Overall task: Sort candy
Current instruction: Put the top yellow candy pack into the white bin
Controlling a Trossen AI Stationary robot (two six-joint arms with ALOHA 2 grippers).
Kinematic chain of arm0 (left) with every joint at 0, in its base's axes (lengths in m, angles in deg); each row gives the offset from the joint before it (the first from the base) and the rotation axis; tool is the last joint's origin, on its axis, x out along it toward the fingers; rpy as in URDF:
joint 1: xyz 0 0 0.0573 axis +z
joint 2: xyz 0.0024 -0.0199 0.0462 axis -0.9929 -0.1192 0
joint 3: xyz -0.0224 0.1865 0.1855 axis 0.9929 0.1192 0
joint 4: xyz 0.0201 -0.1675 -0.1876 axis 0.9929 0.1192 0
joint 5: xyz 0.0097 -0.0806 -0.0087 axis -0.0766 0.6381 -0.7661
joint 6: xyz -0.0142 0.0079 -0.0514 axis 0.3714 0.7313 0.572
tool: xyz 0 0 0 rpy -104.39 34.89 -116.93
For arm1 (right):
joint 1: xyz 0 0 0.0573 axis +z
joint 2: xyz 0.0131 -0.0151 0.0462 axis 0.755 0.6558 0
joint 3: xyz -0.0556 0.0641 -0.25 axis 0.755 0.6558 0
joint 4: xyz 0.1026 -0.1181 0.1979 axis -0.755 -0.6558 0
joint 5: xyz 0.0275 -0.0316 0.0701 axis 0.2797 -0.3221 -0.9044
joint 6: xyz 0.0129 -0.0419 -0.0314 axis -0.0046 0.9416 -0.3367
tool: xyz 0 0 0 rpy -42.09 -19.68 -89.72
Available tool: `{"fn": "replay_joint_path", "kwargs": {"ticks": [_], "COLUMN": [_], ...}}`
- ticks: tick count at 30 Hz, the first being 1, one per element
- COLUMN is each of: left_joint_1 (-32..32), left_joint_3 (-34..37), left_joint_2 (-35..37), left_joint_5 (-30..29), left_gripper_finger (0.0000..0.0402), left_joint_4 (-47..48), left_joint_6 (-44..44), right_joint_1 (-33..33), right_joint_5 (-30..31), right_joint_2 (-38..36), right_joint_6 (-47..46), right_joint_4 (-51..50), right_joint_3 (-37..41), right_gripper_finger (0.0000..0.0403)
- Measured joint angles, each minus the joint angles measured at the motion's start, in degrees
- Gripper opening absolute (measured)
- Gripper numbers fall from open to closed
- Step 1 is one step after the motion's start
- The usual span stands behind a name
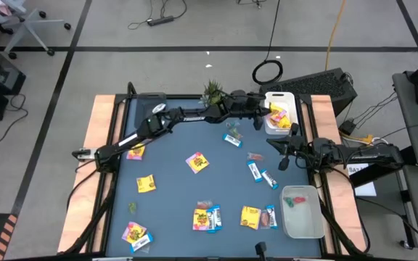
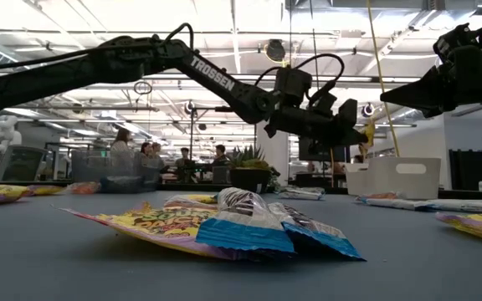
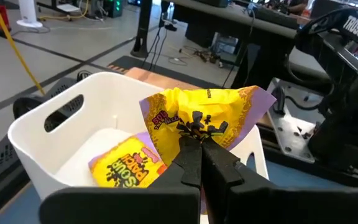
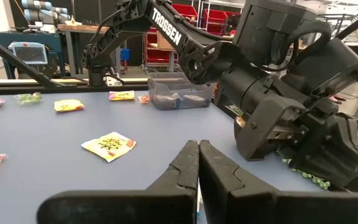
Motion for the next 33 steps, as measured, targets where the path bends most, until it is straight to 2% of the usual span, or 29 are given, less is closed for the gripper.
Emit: {"fn": "replay_joint_path", "kwargs": {"ticks": [13,16,25,33], "left_joint_1": [0.04,0.09,0.68,-0.05], "left_joint_3": [0.03,0.04,0.04,0.04], "left_joint_2": [0.02,0.02,0.02,0.04], "left_joint_5": [-0.45,-2.08,-1.08,-0.90], "left_gripper_finger": [0.0006,0.0009,0.0012,0.0013], "left_joint_4": [2.85,2.44,3.03,-3.72], "left_joint_6": [-1.31,-1.57,-1.53,-1.88], "right_joint_1": [-0.01,-0.02,-0.01,0.00], "right_joint_5": [0.00,-0.01,0.00,0.00], "right_joint_2": [-0.01,0.00,0.00,0.00], "right_joint_6": [-0.01,-0.02,-0.01,-0.01], "right_joint_4": [-0.02,-0.02,-0.02,-0.02], "right_joint_3": [0.00,0.00,0.00,0.00], "right_gripper_finger": [0.0000,0.0000,0.0000,0.0000]}}
